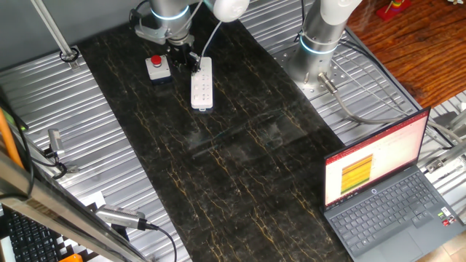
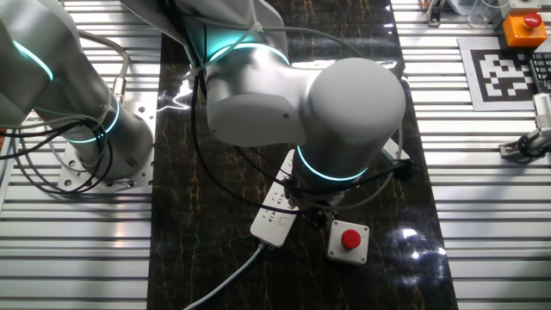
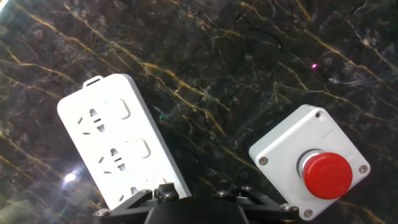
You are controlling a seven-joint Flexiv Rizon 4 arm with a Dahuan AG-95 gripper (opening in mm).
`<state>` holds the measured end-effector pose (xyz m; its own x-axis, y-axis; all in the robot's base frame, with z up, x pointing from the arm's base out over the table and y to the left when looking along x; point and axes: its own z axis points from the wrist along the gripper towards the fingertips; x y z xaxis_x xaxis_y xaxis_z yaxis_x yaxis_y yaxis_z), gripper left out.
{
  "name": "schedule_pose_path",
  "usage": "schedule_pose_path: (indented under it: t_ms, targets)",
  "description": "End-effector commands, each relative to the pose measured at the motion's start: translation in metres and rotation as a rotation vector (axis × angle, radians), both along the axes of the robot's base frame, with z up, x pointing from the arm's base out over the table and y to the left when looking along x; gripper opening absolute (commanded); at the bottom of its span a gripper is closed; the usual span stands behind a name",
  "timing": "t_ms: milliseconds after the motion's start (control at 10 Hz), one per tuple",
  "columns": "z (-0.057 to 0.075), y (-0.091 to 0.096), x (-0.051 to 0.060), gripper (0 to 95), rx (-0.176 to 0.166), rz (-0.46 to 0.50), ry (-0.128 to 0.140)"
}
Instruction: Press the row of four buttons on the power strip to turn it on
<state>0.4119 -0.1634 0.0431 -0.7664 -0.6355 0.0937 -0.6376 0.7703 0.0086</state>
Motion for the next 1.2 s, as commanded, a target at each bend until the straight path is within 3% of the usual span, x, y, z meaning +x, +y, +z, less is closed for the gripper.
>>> schedule_pose_path:
  t_ms: [100, 900, 1200]
  targets:
    - [-0.002, 0.002, -0.002, 38.0, -0.002, -0.004, -0.002]
    - [-0.013, 0.004, -0.004, 38.0, -0.011, -0.007, -0.009]
    - [0.003, 0.002, -0.002, 38.0, -0.004, 0.005, -0.003]
